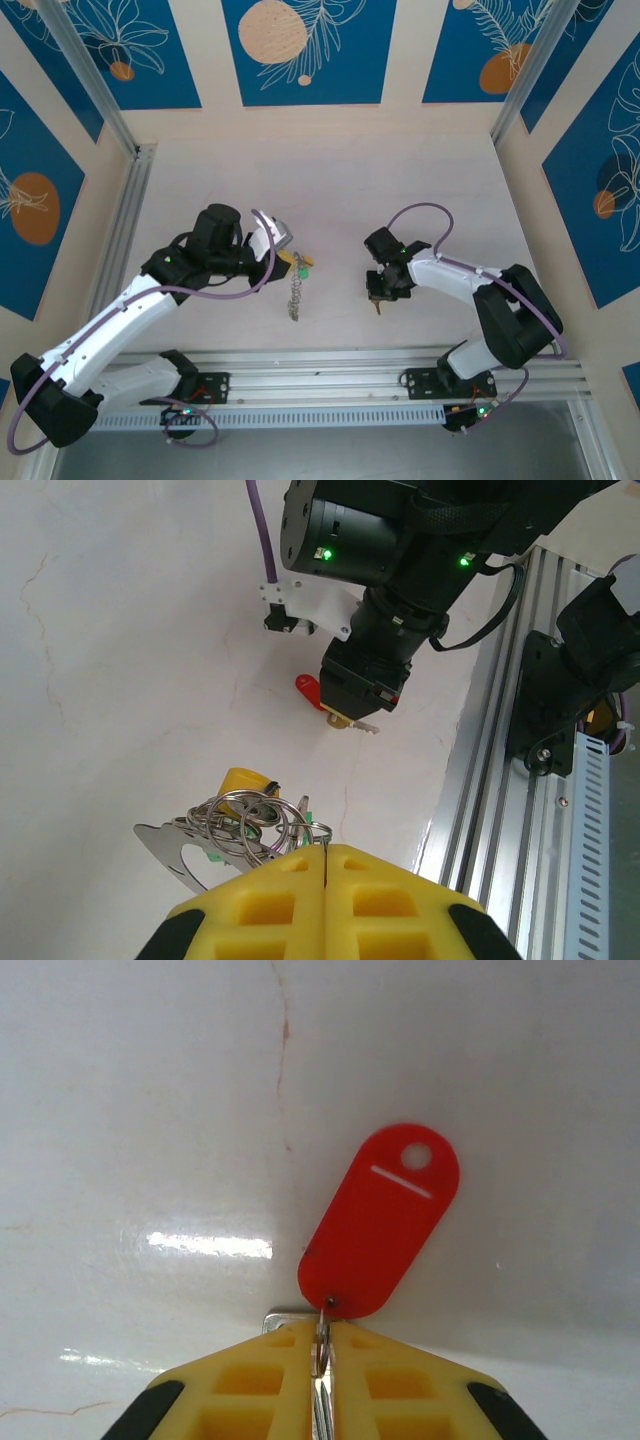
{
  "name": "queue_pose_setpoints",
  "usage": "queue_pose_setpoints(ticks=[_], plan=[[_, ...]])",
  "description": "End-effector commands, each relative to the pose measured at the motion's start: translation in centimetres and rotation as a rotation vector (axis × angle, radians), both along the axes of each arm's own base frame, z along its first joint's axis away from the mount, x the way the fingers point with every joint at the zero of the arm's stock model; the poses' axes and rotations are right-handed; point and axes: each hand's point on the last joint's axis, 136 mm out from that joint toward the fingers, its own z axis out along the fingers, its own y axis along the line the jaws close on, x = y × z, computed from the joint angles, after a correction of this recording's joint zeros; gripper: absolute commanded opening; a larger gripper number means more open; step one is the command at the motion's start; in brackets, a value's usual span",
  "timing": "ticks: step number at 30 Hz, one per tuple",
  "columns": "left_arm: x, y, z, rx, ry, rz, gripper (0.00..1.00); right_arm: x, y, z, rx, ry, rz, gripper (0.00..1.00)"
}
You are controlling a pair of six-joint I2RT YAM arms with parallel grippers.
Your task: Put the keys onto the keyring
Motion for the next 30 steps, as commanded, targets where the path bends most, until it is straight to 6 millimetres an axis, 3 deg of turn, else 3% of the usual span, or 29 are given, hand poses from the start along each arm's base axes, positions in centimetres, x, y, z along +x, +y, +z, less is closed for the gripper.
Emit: queue_pose_setpoints(ticks=[1,9,13,16,19,21,25,30], plan=[[0.0,-0.1,1.3,-0.049,-0.026,-0.009,0.00,-0.5,-0.1,-0.5,0.005,0.027,-0.001,0.13],[0.0,0.0,1.4,-0.049,-0.028,-0.010,0.00,-0.4,-0.1,-0.2,0.014,0.013,-0.003,0.01],[0.0,0.0,1.3,-0.045,-0.031,-0.006,0.00,-0.3,0.6,1.5,0.035,-0.047,0.043,0.00],[0.1,0.0,1.1,-0.042,-0.029,-0.007,0.00,0.0,3.1,5.5,0.106,-0.224,0.217,0.00],[0.1,0.0,1.0,-0.042,-0.034,-0.009,0.00,-1.0,6.0,10.8,0.238,-0.398,0.424,0.00],[0.2,0.1,1.1,-0.038,-0.051,-0.004,0.00,-2.7,7.7,14.1,0.367,-0.459,0.550,0.00],[0.3,0.7,1.9,-0.041,-0.126,0.009,0.00,-6.9,10.1,18.7,0.586,-0.468,0.753,0.00],[-1.2,1.1,4.4,-0.131,-0.245,-0.032,0.00,-11.4,12.4,24.2,0.841,-0.479,0.946,0.00]])
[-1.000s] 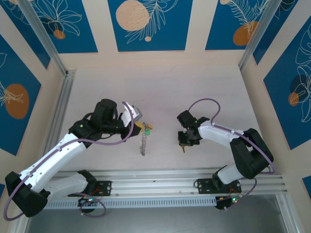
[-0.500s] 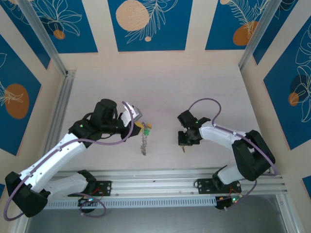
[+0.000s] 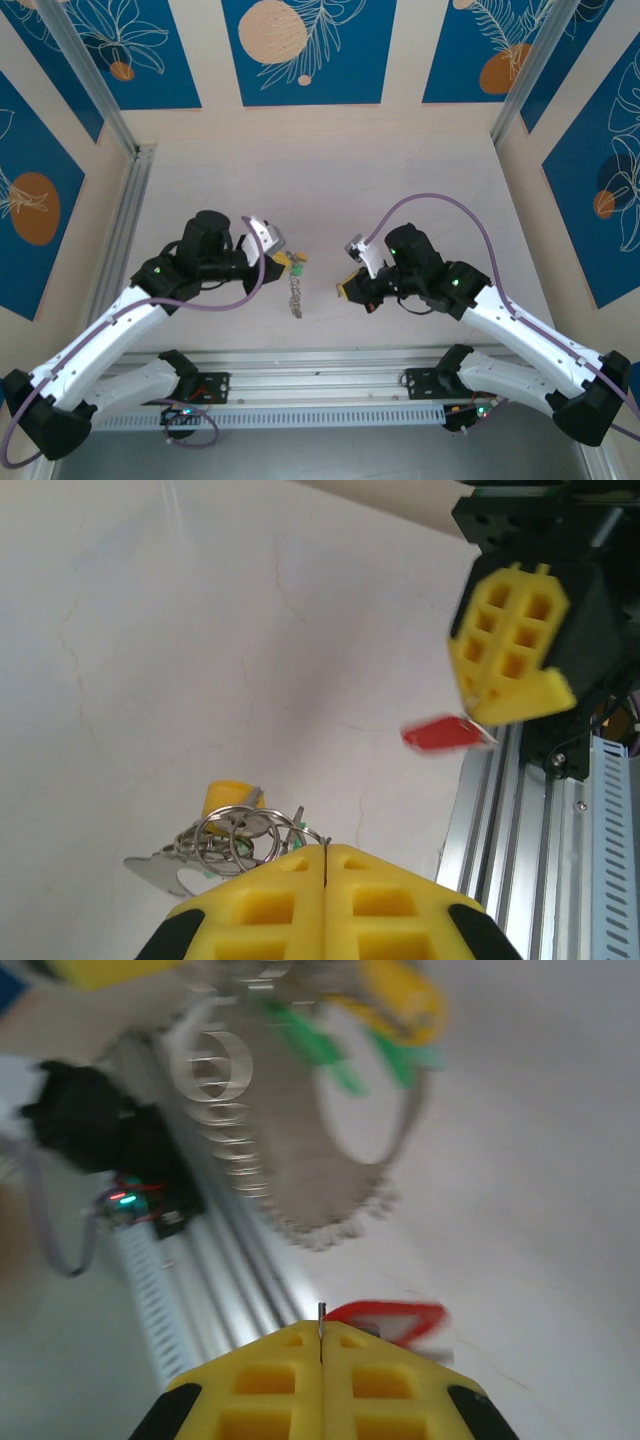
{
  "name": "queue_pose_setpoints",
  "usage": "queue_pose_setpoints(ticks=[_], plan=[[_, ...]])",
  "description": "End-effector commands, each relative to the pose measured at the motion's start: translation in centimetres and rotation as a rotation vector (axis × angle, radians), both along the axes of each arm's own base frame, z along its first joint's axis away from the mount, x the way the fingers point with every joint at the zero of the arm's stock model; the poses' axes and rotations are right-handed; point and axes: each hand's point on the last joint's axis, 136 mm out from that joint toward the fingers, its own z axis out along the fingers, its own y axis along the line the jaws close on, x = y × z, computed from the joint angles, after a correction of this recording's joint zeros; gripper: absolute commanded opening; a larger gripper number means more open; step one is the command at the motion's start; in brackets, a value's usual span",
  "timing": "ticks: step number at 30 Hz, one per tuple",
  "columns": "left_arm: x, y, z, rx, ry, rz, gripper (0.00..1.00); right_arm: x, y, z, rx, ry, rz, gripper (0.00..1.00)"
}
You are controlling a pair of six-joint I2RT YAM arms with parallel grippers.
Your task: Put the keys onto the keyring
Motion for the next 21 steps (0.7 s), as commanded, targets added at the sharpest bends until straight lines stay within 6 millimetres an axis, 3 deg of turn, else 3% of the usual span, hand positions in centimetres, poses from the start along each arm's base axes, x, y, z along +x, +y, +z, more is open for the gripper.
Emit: queue_pose_setpoints(ticks=[1,5,8,15,21], plan=[[-0.8,0.0,3.6,-0.110,-0.151,-0.051,0.00,-4.3,1.9,4.7,0.175,0.004,0.259,0.00],[-1.7,-0.1,4.4,-0.152,-0.176,-0.093,0.00,-6.0,3.2,8.5,0.299,-0.006,0.378,0.00],[-2.1,-0.4,4.4,-0.160,-0.166,-0.124,0.00,-6.4,3.9,10.1,0.368,0.012,0.419,0.00],[-3.2,-0.5,4.9,-0.201,-0.183,-0.177,0.00,-3.4,6.1,9.1,0.371,0.146,0.324,0.00],[-3.7,-0.7,5.0,-0.213,-0.181,-0.208,0.00,-1.5,6.4,9.0,0.391,0.223,0.274,0.00]])
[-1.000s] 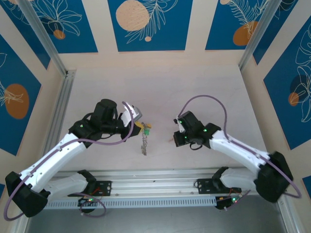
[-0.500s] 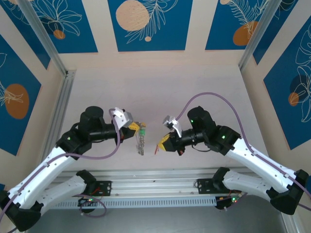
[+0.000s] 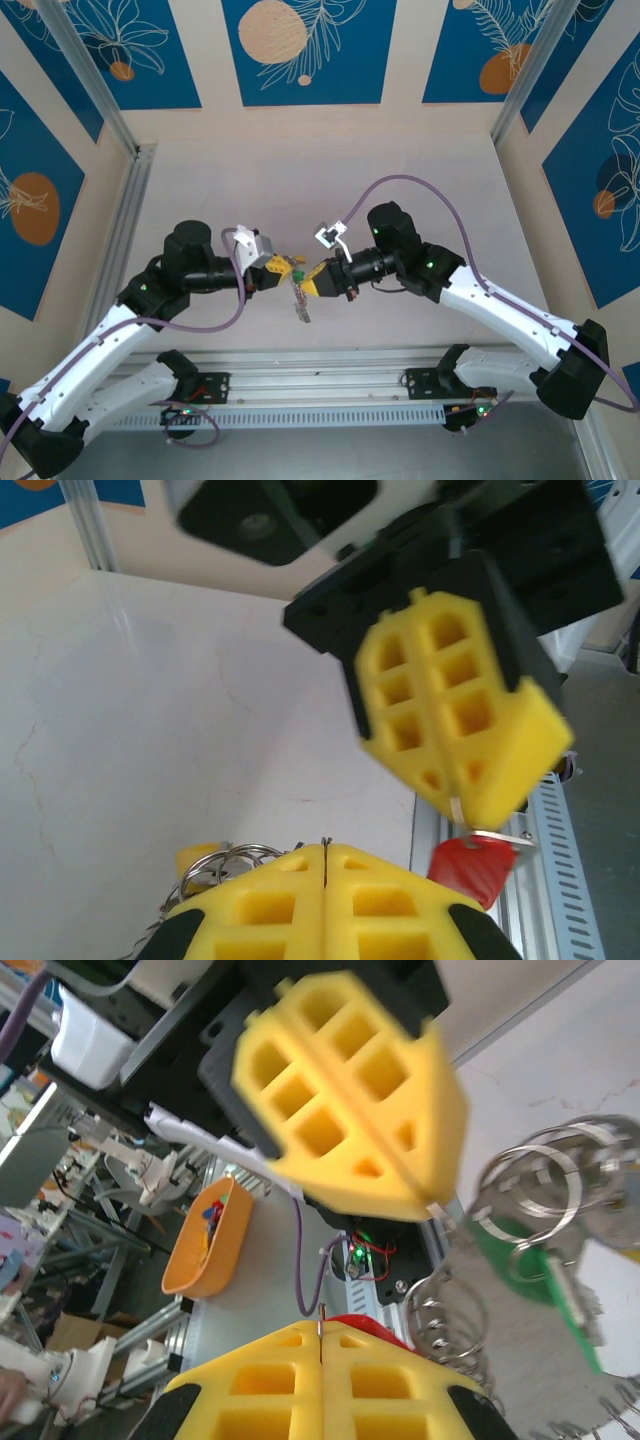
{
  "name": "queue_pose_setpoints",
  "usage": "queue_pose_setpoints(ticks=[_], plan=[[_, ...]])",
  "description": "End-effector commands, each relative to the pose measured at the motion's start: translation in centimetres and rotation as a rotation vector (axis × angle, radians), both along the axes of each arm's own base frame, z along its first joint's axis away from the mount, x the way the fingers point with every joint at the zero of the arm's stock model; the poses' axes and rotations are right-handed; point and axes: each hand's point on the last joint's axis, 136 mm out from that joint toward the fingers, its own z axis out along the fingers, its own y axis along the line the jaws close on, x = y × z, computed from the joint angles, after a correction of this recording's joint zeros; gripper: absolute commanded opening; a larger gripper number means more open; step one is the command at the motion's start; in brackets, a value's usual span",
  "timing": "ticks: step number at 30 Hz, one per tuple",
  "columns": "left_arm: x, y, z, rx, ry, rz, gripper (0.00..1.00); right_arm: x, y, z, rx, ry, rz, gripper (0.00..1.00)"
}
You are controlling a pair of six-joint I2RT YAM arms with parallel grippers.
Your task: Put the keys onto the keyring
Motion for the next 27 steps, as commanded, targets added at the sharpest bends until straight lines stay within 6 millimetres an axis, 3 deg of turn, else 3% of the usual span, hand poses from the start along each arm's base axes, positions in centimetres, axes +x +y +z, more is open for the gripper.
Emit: queue_pose_setpoints(ticks=[1,6,22,27], plan=[[-0.7,-0.1,1.7,-0.054,-0.063,-0.055,0.00,0.5,-0.2,1.9,0.046,0.034,0.001,0.00],[-0.9,-0.2,1.7,-0.054,-0.059,-0.067,0.00,1.3,-0.3,1.5,0.056,0.075,-0.005,0.00],[-1.0,-0.1,1.9,-0.058,-0.067,-0.066,0.00,0.5,1.2,1.4,0.031,0.127,0.073,0.00],[-1.0,-0.1,2.0,-0.060,-0.068,-0.070,0.00,1.2,1.4,1.0,0.021,0.147,0.058,0.00]])
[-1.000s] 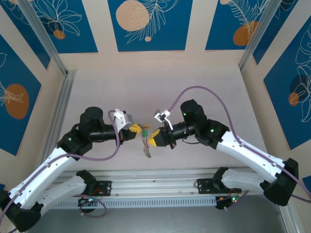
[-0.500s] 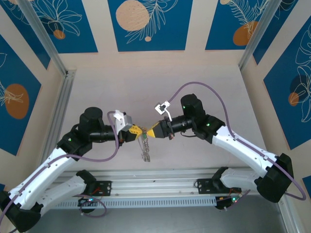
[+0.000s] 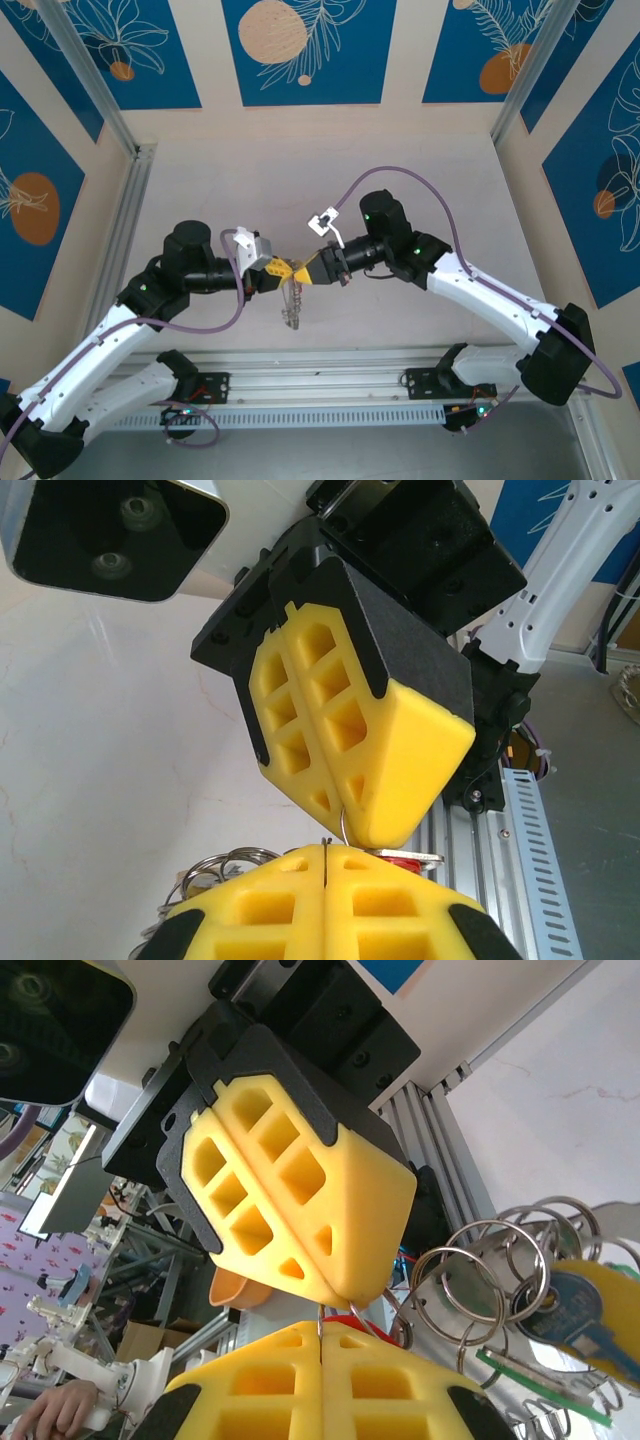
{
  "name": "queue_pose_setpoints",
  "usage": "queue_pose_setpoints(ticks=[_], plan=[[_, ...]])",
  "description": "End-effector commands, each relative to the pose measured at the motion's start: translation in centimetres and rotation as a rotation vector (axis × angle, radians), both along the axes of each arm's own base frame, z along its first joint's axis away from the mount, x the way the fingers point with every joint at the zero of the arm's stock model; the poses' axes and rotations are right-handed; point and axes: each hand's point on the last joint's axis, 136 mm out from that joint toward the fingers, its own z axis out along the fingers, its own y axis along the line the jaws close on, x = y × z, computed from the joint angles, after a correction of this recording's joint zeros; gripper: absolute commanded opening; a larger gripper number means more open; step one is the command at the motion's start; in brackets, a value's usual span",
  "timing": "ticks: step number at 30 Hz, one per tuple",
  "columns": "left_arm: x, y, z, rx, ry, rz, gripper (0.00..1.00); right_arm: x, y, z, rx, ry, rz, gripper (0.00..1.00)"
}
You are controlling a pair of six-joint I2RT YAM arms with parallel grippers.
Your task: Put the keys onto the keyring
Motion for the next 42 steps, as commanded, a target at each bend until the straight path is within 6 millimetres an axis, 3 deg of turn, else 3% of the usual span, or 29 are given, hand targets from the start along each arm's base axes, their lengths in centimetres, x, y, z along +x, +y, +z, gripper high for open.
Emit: queue_pose_setpoints(ticks=[1,15,22,36,42], plan=[[-0.4,0.1,1.8,-0.047,-0.076,-0.029,0.00,-0.1,0.2,0.5,0.008,0.025,0.016,0.00],[-0.4,0.1,1.8,-0.047,-0.075,-0.033,0.00,1.9,-1.2,-1.0,-0.047,0.088,-0.082,0.00],[-0.4,0.0,1.7,-0.046,-0.072,-0.037,0.00,1.6,-1.3,-1.0,-0.054,0.097,-0.069,0.00],[0.3,0.3,1.4,-0.019,-0.095,0.011,0.00,-0.3,-1.8,1.5,-0.001,0.033,-0.006,0.00],[0.8,0.1,2.8,-0.048,-0.113,0.025,0.00,-0.5,-1.1,2.2,0.013,0.038,0.024,0.00]])
